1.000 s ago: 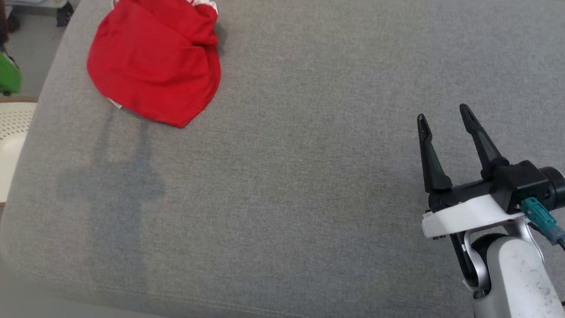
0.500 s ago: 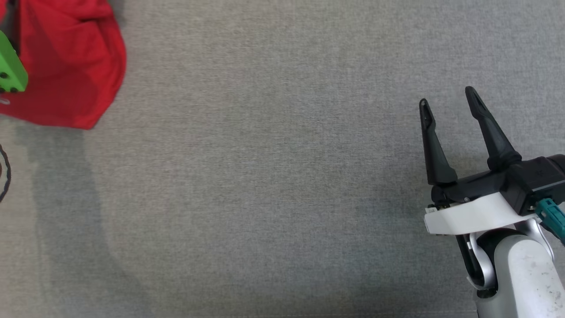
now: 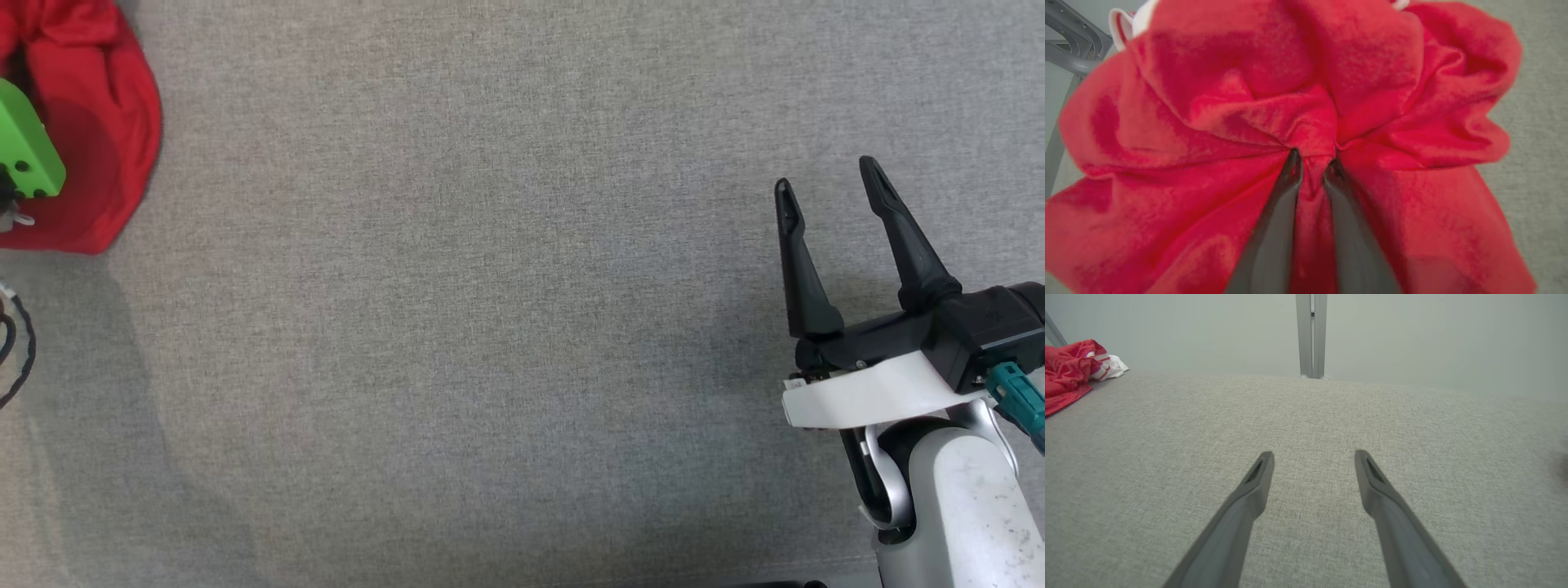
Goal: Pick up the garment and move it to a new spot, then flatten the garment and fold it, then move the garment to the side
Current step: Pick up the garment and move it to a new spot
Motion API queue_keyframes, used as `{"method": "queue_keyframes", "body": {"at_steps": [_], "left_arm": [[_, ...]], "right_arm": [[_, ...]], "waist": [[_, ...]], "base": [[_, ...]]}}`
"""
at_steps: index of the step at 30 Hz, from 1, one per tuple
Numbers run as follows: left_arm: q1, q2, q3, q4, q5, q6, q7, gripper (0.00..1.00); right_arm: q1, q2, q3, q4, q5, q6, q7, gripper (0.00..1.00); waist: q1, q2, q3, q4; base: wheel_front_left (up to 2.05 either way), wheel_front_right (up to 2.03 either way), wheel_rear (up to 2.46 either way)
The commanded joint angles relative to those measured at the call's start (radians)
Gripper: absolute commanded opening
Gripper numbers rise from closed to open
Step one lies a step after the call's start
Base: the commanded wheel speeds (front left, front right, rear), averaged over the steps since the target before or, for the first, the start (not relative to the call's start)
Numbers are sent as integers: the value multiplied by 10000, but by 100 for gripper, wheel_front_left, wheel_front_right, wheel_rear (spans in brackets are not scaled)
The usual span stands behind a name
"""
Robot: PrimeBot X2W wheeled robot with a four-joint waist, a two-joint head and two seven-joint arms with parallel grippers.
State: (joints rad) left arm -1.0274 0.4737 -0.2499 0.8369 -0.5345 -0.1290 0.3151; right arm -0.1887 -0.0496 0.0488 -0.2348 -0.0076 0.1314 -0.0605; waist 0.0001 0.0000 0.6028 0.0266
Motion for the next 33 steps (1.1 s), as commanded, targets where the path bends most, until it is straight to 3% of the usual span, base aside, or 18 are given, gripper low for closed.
{"method": "queue_keyframes", "body": {"at_steps": [1,12,19,26,33], "left_arm": [[43,134,-36,145,126,-11,-117,0],[-217,611,-1033,-747,111,-14,-733,0],[-266,728,-2136,-2194,-236,-15,-567,0],[-499,267,-3534,-4240,-802,-15,-385,0],[149,-702,-4525,-5740,-1578,-14,-556,0]], "right_arm": [[-68,-17,-18,104,70,-15,-103,100],[171,-19,104,1293,751,-15,-696,100],[547,-17,-141,2182,1232,-15,-1129,100],[904,-17,-466,2828,1508,-15,-1367,100],[944,-14,-425,3181,1693,-15,-1549,100]], "waist": [[-1,0,-290,-13],[-1,0,-2449,-284],[-1,0,-3985,-800],[-1,0,-4774,-1350],[-1,0,-4543,-2032]], "base": [[0,0,0],[0,0,0],[0,0,0],[0,0,0],[0,0,0]]}}
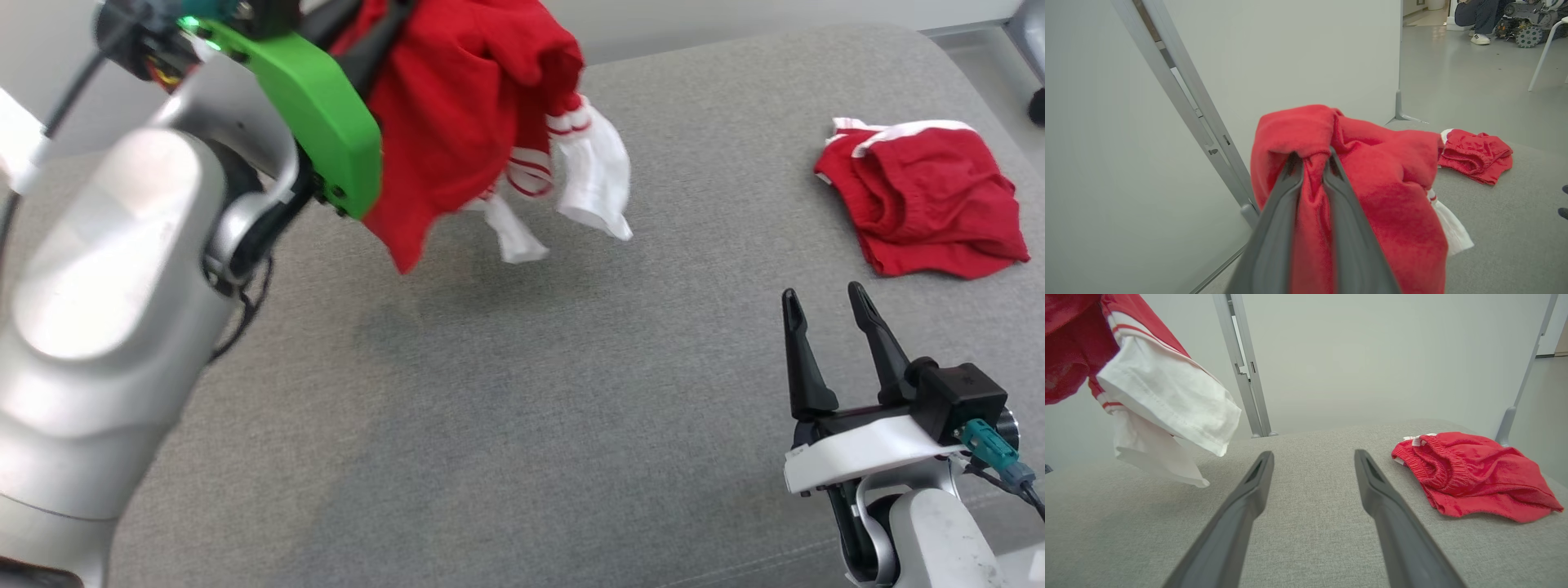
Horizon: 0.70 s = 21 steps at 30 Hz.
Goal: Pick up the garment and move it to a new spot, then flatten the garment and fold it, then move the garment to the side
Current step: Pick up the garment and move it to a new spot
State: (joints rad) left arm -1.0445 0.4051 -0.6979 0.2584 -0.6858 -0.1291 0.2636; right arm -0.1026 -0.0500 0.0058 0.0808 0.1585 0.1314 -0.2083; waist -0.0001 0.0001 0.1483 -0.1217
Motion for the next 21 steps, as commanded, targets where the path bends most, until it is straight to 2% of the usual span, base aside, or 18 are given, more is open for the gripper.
{"method": "queue_keyframes", "body": {"at_steps": [1,4,7,15,16,18,19,21], "left_arm": [[524,-193,-117,-4,-175,-9,-142,0],[1329,-803,-328,203,-470,117,-591,0],[2285,-1082,-519,959,-555,281,-1089,0],[3646,-1130,-785,3096,-90,705,-2593,0],[3673,-1128,-763,3243,-25,761,-2771,4],[3684,-1134,-773,3572,126,894,-3178,46],[3654,-1151,-827,3700,245,920,-3356,97],[3578,-1248,-844,3894,359,960,-3678,100]], "right_arm": [[54,-9,34,56,69,-15,-78,100],[-105,-12,131,194,184,-15,-175,100],[-304,-4,296,351,299,-15,-265,100],[-456,-9,327,740,400,-15,-451,100],[-455,-9,329,773,393,-15,-474,100],[-479,-10,373,853,376,-15,-485,100],[-488,-7,409,877,367,-15,-502,100],[-485,-12,457,952,334,-15,-517,100]], "waist": [[1,-1,90,-631],[1,-1,416,-890],[1,-1,719,-1172],[1,-1,1170,-1347],[1,-1,1175,-1303],[1,-1,1143,-1190],[1,-1,1109,-1110],[1,-1,1023,-957]], "base": [[0,0,0],[0,0,0],[0,0,0],[0,0,0],[0,0,0],[0,0,0],[0,0,0],[0,0,0]]}}
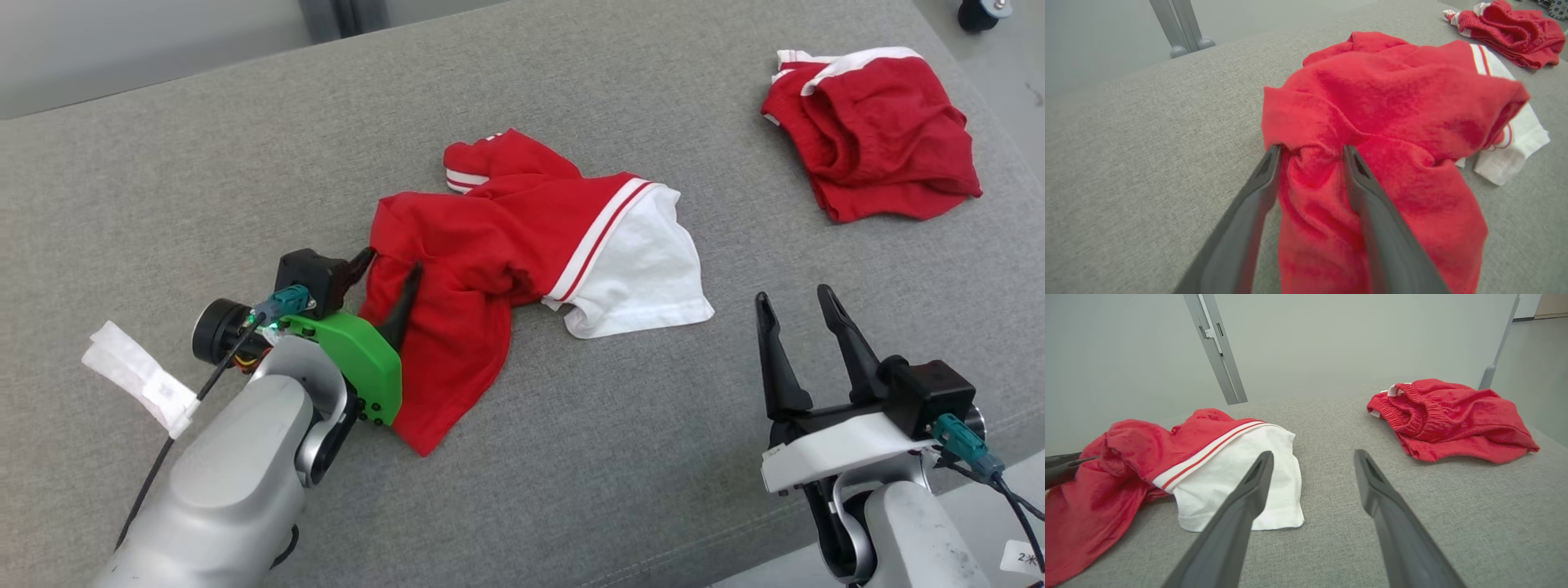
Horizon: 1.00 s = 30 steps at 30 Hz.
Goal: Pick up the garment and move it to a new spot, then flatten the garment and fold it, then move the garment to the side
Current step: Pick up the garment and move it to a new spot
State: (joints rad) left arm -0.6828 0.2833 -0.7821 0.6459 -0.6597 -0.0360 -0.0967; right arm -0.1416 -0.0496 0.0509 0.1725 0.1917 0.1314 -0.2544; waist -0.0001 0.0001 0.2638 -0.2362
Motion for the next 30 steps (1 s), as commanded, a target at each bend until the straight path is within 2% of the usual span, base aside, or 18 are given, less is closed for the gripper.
{"method": "queue_keyframes", "body": {"at_steps": [1,7,12,19,25,30], "left_arm": [[-70,-78,-12,74,128,28,-210,100],[-27,-288,-24,61,180,-66,-956,100],[599,-237,249,-400,16,236,-1397,100],[2298,115,1105,-1731,34,1357,-1687,100],[4387,333,2490,-3539,440,2265,-1682,100],[5874,40,3522,-4737,985,2550,-1683,100]], "right_arm": [[-87,-16,26,66,-15,-15,-53,100],[-78,-19,45,178,-186,-15,-84,100],[67,-20,-118,214,-437,-15,-97,100],[273,-19,-261,170,-793,-15,69,100],[365,-19,-235,163,-1023,-15,173,100],[453,-20,-155,311,-1024,-15,132,100]], "waist": [[1,-1,-179,256],[1,-1,-655,740],[1,-1,-1299,1097],[1,-1,-2122,1520],[1,-1,-2427,1762],[1,-1,-2553,1901]], "base": [[0,0,0],[0,0,0],[0,0,0],[0,0,0],[0,0,0],[0,0,0]]}}
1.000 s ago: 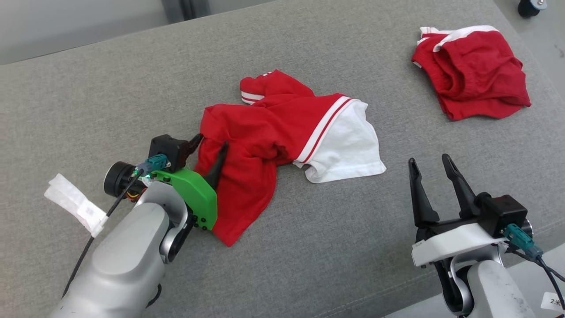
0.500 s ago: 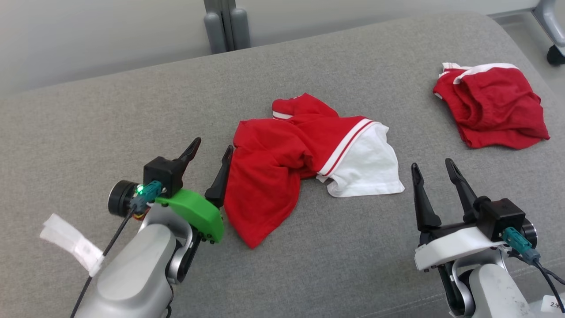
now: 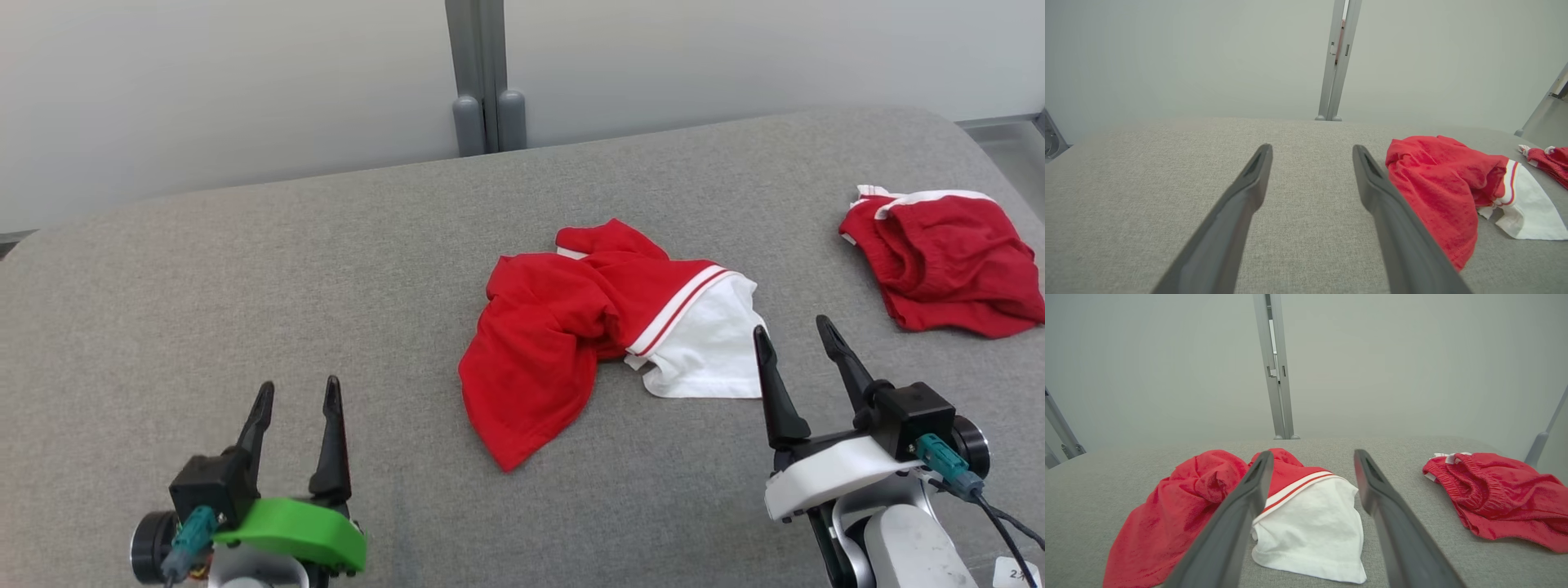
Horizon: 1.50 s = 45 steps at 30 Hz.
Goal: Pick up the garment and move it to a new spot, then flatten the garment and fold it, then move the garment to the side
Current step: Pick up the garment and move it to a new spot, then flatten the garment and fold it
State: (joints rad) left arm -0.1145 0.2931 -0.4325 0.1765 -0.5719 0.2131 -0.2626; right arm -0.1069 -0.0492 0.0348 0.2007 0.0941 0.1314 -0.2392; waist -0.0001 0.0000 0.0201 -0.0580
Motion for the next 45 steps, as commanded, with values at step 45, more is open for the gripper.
{"method": "queue_keyframes", "body": {"at_steps": [45], "left_arm": [[948,-1845,456,250,2563,-1731,270,100]], "right_arm": [[37,-24,59,496,290,-15,-270,100]], "waist": [[1,0,510,16]], "base": [[0,0,0]]}}
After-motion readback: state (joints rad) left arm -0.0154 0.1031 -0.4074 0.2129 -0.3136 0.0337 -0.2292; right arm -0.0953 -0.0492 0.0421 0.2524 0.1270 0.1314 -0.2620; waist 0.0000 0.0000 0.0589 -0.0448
